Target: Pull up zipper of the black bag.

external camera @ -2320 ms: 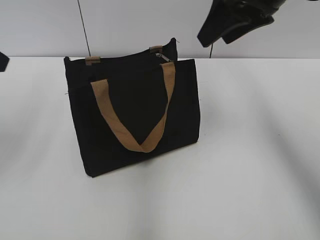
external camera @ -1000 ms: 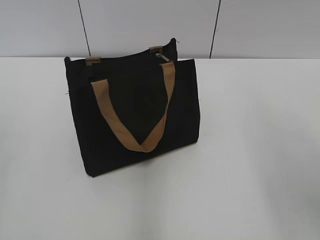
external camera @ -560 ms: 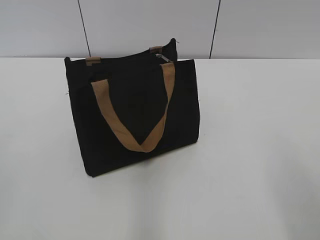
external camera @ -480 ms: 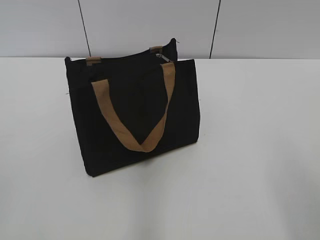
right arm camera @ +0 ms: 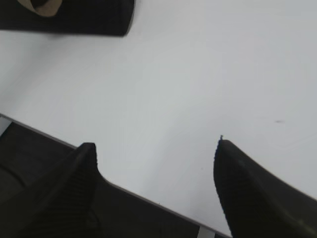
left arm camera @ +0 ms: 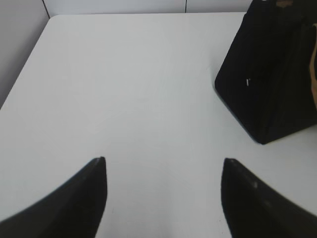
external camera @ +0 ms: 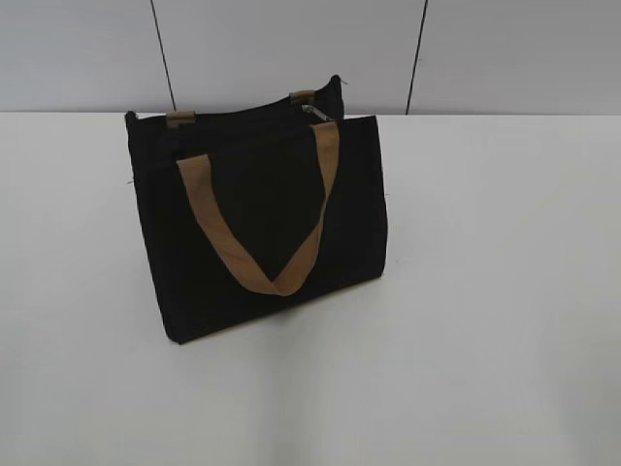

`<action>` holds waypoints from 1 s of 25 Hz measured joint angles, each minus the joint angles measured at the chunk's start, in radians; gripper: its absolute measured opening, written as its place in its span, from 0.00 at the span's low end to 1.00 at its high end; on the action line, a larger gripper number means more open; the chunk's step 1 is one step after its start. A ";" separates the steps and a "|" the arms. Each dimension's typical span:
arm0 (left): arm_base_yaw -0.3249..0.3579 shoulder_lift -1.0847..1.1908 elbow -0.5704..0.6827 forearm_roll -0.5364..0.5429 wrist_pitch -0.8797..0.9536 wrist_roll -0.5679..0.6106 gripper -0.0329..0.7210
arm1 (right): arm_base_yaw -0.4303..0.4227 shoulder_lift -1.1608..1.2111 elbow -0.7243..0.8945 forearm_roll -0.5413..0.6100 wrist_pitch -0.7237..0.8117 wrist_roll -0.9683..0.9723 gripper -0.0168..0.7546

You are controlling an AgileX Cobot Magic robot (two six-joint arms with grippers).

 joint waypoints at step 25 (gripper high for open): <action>-0.040 -0.003 0.019 -0.004 -0.036 0.008 0.67 | -0.121 -0.094 0.003 -0.023 0.011 0.039 0.74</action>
